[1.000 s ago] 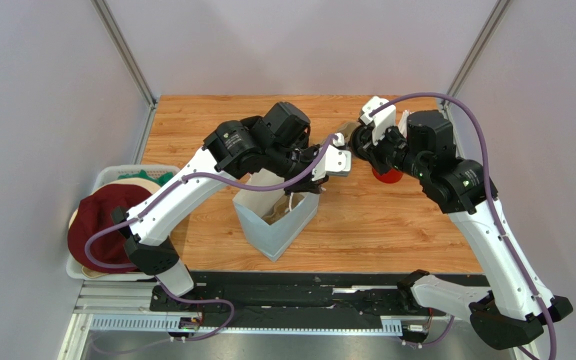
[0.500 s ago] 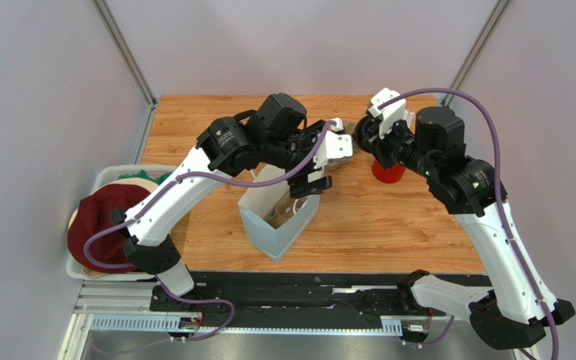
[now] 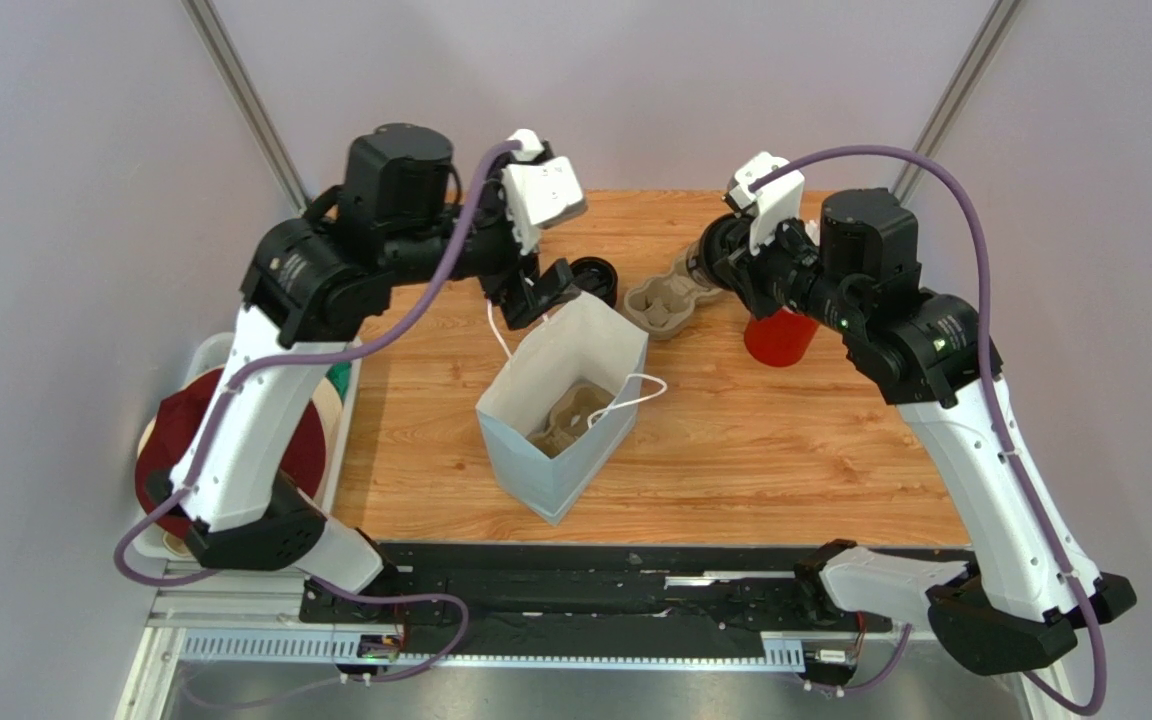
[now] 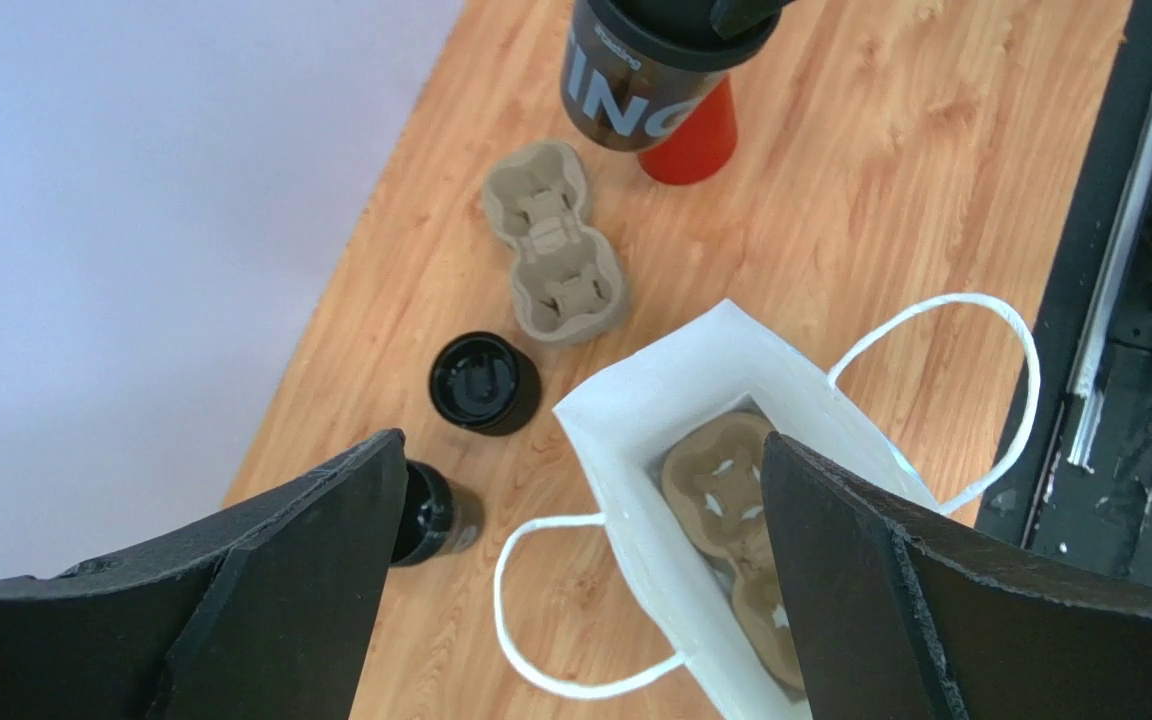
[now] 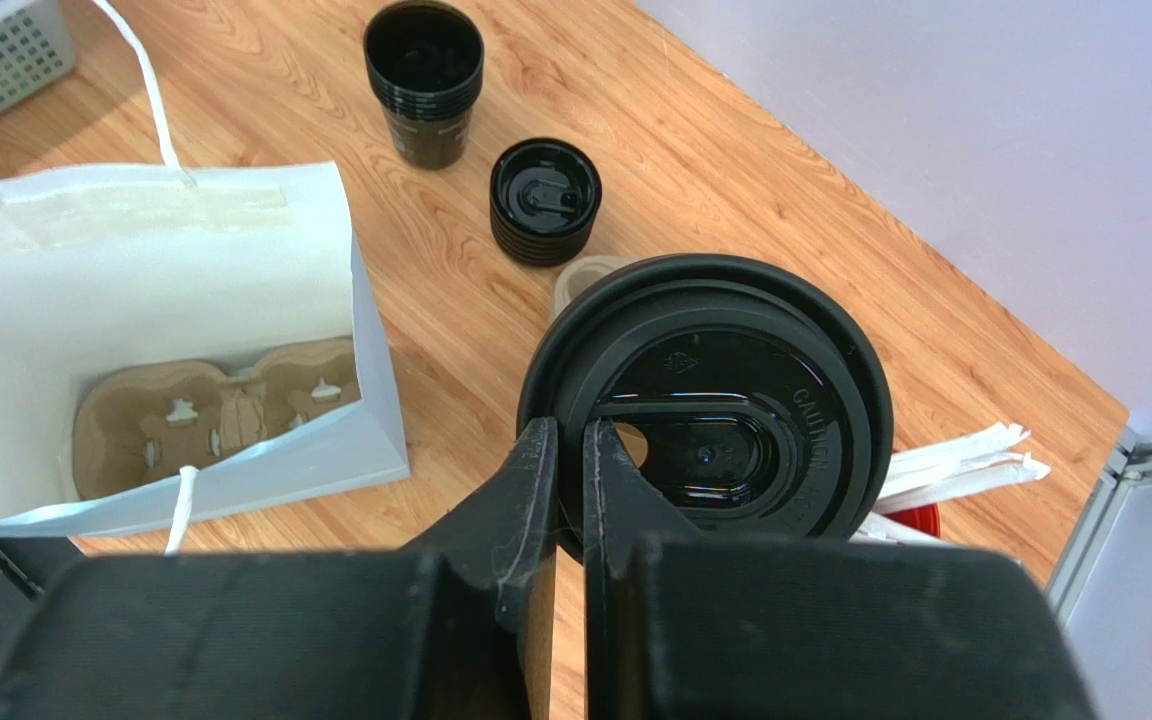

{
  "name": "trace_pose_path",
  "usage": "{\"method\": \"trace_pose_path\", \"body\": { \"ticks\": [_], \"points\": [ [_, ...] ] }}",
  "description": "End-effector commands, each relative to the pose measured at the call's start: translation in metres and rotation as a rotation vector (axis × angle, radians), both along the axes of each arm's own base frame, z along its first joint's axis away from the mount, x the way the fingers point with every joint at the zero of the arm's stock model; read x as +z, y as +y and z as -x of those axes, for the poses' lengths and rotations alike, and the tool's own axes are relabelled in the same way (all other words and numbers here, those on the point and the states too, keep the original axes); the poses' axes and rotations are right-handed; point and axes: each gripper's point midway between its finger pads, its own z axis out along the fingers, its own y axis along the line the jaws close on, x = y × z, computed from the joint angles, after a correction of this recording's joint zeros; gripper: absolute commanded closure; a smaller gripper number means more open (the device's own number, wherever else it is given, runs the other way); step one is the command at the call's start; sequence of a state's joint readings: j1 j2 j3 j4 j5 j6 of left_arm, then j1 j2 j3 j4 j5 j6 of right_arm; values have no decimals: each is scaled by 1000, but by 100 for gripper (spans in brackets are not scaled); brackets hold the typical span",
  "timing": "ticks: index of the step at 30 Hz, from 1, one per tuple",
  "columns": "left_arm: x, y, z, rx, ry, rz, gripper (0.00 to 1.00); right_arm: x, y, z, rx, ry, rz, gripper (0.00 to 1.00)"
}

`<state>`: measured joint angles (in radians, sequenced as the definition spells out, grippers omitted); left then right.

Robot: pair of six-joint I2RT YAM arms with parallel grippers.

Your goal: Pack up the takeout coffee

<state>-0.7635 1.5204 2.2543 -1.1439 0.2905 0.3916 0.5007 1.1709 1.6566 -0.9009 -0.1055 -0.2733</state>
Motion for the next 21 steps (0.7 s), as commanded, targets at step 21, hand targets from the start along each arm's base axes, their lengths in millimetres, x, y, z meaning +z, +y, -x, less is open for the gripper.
{"method": "trace_pose_path", "body": {
  "ticks": [21],
  "points": [
    [-43,117,-42,437,73,59,2,23,106,50,480,180,-106,100]
  ]
}}
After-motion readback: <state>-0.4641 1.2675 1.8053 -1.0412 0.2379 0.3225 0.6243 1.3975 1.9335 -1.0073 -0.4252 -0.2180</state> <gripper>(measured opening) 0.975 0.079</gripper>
